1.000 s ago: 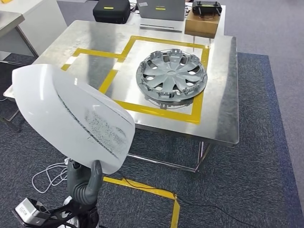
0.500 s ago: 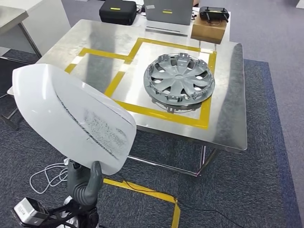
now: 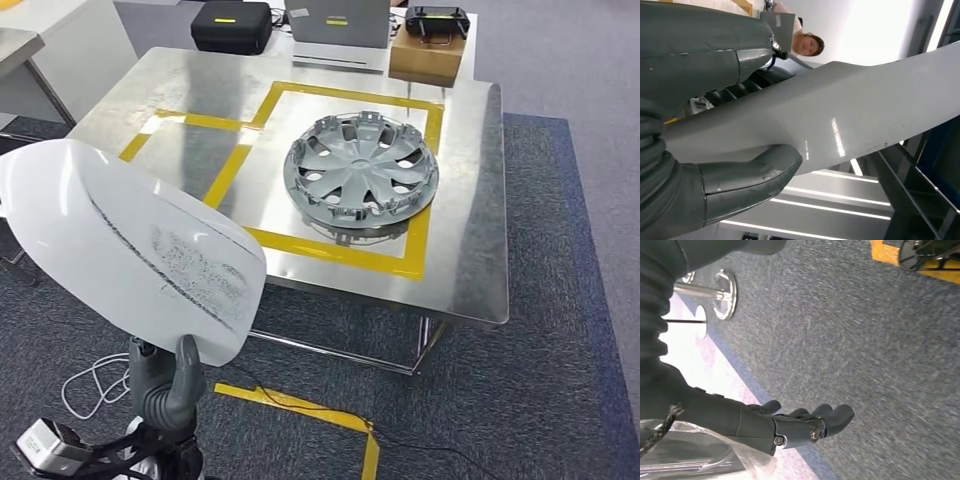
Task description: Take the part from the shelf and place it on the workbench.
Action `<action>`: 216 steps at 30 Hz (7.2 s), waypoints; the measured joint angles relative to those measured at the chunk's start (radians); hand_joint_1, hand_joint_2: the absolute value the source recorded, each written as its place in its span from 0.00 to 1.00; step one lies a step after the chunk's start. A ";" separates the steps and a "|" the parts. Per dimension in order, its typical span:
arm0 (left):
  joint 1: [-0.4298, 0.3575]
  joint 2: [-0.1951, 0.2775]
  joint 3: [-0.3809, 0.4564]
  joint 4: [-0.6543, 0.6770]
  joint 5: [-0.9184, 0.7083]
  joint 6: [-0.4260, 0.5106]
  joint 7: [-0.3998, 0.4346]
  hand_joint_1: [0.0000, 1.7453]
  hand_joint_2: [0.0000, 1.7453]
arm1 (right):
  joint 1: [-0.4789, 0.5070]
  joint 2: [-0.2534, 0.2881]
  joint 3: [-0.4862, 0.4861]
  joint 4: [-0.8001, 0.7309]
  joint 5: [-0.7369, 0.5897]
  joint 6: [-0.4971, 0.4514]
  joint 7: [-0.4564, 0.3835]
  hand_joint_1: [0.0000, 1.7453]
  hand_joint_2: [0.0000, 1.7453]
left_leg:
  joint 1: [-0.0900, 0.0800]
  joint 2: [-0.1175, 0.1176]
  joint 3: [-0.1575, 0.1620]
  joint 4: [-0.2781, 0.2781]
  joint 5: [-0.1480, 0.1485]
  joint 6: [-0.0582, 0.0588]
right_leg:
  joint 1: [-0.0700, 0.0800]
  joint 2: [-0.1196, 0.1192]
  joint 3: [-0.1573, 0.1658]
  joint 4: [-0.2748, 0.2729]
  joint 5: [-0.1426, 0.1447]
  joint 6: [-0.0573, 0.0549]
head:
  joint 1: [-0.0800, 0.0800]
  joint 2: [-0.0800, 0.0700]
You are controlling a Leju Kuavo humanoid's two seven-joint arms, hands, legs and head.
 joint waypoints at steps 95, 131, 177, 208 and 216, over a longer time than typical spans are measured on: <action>0.005 0.001 0.003 0.016 -0.011 0.085 0.041 1.00 1.00 | 0.004 -0.004 0.000 0.001 0.001 0.010 -0.012 0.00 1.00 | 0.004 0.001 -0.098 0.160 -0.075 -0.005 | -0.003 0.000 0.010 -0.014 -0.008 -0.004 | -0.006 0.000; -0.068 0.006 -0.002 0.060 -0.008 0.104 0.116 1.00 1.00 | 0.001 -0.004 0.003 0.001 0.014 0.002 -0.012 0.00 1.00 | 0.008 0.001 -0.005 -0.075 0.078 0.003 | 0.000 0.004 0.031 -0.022 -0.016 0.013 | 0.002 0.000; -1.126 0.036 -0.232 1.183 -1.485 0.580 0.888 1.00 1.00 | -0.056 -0.017 0.232 0.001 -0.005 0.083 0.024 0.00 1.00 | 0.001 -0.003 -0.032 -0.111 0.109 0.032 | -0.001 0.004 -0.062 0.021 0.035 0.042 | 0.014 0.000; -1.079 0.183 -0.096 1.431 -1.518 0.383 0.977 1.00 1.00 | -0.031 -0.019 0.233 0.001 -0.038 0.065 0.007 0.00 1.00 | -0.002 -0.004 -0.039 -0.120 0.126 0.031 | 0.006 0.007 -0.031 -0.006 0.024 0.024 | 0.017 0.000; -1.068 0.181 -0.084 1.434 -1.571 0.402 0.921 1.00 1.00 | -0.035 -0.019 0.233 0.001 -0.031 0.067 0.002 0.00 1.00 | 0.008 -0.002 -0.136 0.096 0.010 -0.008 | 0.001 0.004 -0.015 -0.033 0.031 -0.006 | 0.007 0.000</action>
